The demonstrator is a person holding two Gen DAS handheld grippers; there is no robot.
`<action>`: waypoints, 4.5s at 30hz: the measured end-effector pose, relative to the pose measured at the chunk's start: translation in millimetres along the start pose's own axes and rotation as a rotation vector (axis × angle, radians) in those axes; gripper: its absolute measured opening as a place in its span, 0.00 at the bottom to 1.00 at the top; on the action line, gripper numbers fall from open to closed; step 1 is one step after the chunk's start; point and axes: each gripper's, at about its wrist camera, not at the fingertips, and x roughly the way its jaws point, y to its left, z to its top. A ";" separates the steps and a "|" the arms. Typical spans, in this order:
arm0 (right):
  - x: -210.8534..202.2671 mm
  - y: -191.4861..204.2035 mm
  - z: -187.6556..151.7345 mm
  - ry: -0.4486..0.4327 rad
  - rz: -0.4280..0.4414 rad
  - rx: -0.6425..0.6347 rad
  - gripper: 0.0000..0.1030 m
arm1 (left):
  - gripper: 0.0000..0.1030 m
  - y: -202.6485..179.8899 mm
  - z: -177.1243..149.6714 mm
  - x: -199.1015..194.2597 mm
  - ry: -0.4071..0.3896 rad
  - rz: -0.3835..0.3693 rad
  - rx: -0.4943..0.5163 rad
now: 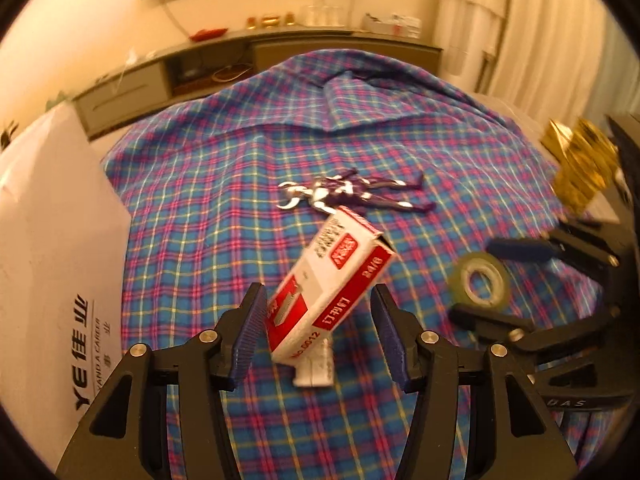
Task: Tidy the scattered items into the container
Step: 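Grasp the red staple box with left tool while right tool grasps the tape roll, then carry the staple box and tape roll with both tools toward the cardboard box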
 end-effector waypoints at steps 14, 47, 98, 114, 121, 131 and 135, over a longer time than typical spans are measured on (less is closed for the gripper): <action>-10.3 -22.5 -0.9 0.004 0.106 0.154 0.48 | 0.18 1.3 5.2 -1.9 -0.005 -0.053 -0.073; -55.3 -16.6 -17.5 -0.036 0.211 0.209 0.48 | 0.14 25.4 -21.4 -48.8 -0.030 0.048 -0.142; -179.4 140.9 2.1 -0.300 0.253 0.131 0.48 | 0.14 67.0 -62.9 -228.9 -0.295 -0.146 -0.159; -202.2 199.3 57.4 -0.323 0.254 0.014 0.48 | 0.14 119.1 -60.9 -263.9 -0.375 -0.193 -0.255; -203.3 231.3 78.9 -0.325 0.280 -0.032 0.48 | 0.14 147.2 -61.9 -276.9 -0.399 -0.192 -0.312; -203.0 257.2 105.5 -0.320 0.288 -0.087 0.48 | 0.14 185.2 -63.9 -280.0 -0.401 -0.196 -0.398; -201.4 263.9 115.9 -0.316 0.290 -0.107 0.48 | 0.14 197.1 -63.2 -280.0 -0.400 -0.197 -0.427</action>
